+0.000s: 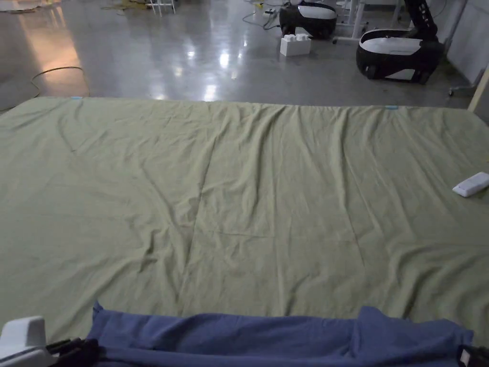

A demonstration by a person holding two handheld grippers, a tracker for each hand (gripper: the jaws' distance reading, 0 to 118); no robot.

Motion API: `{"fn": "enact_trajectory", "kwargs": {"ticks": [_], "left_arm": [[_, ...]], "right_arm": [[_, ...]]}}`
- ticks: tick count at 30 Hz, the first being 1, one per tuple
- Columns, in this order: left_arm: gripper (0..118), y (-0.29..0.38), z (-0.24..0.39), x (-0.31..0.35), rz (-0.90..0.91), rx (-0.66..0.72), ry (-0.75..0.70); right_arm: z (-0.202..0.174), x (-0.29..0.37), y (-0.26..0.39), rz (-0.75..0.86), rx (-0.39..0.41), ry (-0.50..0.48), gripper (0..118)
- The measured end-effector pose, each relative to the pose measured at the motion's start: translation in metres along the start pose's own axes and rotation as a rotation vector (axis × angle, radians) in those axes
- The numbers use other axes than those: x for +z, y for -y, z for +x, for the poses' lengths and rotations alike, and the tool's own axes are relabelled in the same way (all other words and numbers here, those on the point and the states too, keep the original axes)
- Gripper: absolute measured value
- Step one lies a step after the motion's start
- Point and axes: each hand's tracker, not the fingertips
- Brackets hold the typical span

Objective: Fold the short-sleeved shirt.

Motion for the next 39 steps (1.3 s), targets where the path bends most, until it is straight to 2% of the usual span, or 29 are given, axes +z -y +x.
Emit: {"fn": "enact_trajectory", "kwargs": {"ticks": [1, 2, 4, 5, 6, 7, 8, 10, 12, 14, 15, 16, 18, 21, 26, 28, 29, 30, 31, 32, 34, 35, 37, 39], "left_arm": [[10, 0.004, -0.001, -0.005, -0.006, -0.01, -0.021], [20, 0.007, -0.002, -0.012, -0.009, -0.02, -0.032], [24, 0.01, -0.012, -0.021, 0.001, -0.036, -0.075], [38, 0.01, -0.013, -0.021, 0.006, -0.049, -0.109], [67, 0.008, -0.014, -0.019, 0.015, -0.054, -0.141], [85, 0.006, -0.016, -0.016, 0.03, -0.056, -0.148], [93, 0.006, -0.014, 0.001, 0.067, -0.054, -0.154], [92, -0.005, -0.01, 0.028, 0.159, -0.039, -0.15], [92, -0.013, 0.008, 0.066, 0.28, -0.06, -0.148], [92, -0.017, 0.037, 0.107, 0.437, -0.122, -0.159], [92, -0.014, 0.057, 0.133, 0.563, -0.16, -0.174], [92, -0.008, 0.077, 0.155, 0.698, -0.176, -0.161], [92, -0.002, 0.107, 0.187, 0.818, -0.2, -0.079], [91, 0.002, 0.143, 0.204, 0.878, -0.22, -0.079], [77, 0.001, 0.183, 0.213, 0.898, -0.436, -0.168], [55, 0.007, 0.19, 0.212, 0.903, -0.455, -0.202], [39, 0.009, 0.193, 0.212, 0.896, -0.457, -0.202], [17, 0.012, 0.195, 0.211, 0.888, -0.466, -0.195], [10, 0.014, 0.196, 0.21, 0.882, -0.468, -0.186], [8, 0.013, 0.192, 0.208, 0.867, -0.462, -0.171], [5, 0.014, 0.191, 0.207, 0.831, -0.437, -0.139], [0, 0.013, 0.19, 0.208, 0.808, -0.423, -0.108], [0, 0.013, 0.187, 0.211, 0.809, -0.397, -0.075], [0, 0.012, 0.187, 0.211, 0.811, -0.394, -0.082]], "right_arm": [[0.001, -0.004, 0.006, -0.011, 0.001, 0.011, 2], [0.008, -0.013, 0.013, -0.029, 0.006, 0.029, 4], [0.014, -0.026, 0.019, -0.074, 0.055, 0.048, 6], [0.015, -0.031, 0.023, -0.092, 0.073, 0.057, 15], [0.019, -0.031, 0.024, -0.087, 0.06, 0.075, 54], [0.022, -0.031, 0.024, -0.103, 0.065, 0.09, 84], [0.025, -0.028, 0.024, -0.087, 0.061, 0.092, 98], [0.026, -0.009, 0.018, -0.032, 0.06, 0.083, 88], [0.018, 0.011, 0.012, 0.034, 0.07, 0.076, 88], [-0.001, 0.039, 0.007, 0.128, 0.067, 0.118, 88], [-0.015, 0.058, 0.006, 0.196, 0.06, 0.121, 88], [-0.028, 0.074, 0.007, 0.271, 0.063, 0.084, 88], [-0.058, 0.101, 0.006, 0.391, 0.052, 0.032, 88], [-0.097, 0.134, -0.001, 0.547, 0.099, -0.048, 88], [-0.139, 0.169, -0.016, 0.702, 0.261, -0.061, 87], [-0.147, 0.18, -0.02, 0.748, 0.292, -0.078, 75], [-0.149, 0.184, -0.021, 0.759, 0.301, -0.099, 59], [-0.15, 0.184, -0.021, 0.72, 0.26, -0.126, 30], [-0.148, 0.184, -0.021, 0.703, 0.227, -0.152, 9], [-0.148, 0.185, -0.021, 0.714, 0.196, -0.171, 4], [-0.146, 0.183, -0.019, 0.701, 0.135, -0.199, 4], [-0.144, 0.184, -0.021, 0.675, 0.161, -0.173, 3], [-0.145, 0.183, -0.019, 0.68, 0.183, -0.111, 0], [-0.144, 0.182, -0.018, 0.668, 0.179, -0.124, 0]]}}
